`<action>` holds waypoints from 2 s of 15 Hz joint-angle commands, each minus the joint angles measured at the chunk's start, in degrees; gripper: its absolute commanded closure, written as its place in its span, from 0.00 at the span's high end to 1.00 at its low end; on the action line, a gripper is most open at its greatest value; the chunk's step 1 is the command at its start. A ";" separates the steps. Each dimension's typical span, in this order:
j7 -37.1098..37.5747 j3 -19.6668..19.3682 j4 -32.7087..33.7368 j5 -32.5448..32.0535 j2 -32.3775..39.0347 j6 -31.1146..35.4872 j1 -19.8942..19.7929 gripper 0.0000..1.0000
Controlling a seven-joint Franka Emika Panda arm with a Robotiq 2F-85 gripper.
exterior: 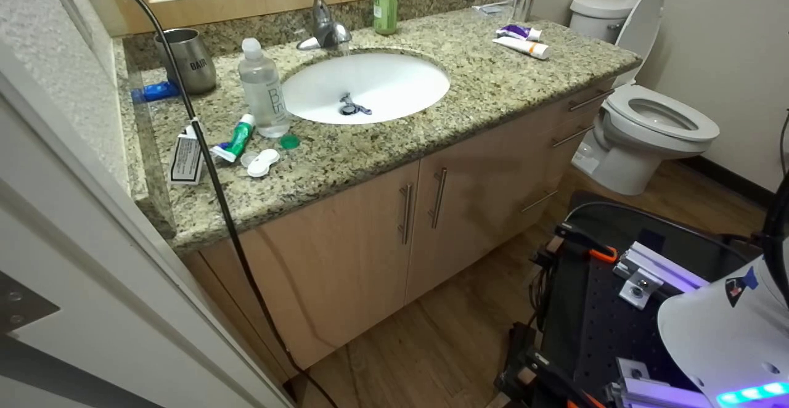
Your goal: Put some water on the toothbrush then put it in the silver cup
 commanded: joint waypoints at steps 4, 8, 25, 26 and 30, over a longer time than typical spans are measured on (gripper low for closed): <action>-1.09 -7.96 -3.79 -0.70 -0.85 -11.50 7.25 0.03; -10.95 -5.65 -6.77 10.90 -0.81 -13.21 8.99 0.03; -13.59 4.07 2.12 10.80 10.94 4.75 4.96 0.03; -13.74 5.22 4.27 10.44 12.38 4.78 4.22 0.03; -12.98 5.44 11.13 11.44 17.10 4.79 5.52 0.03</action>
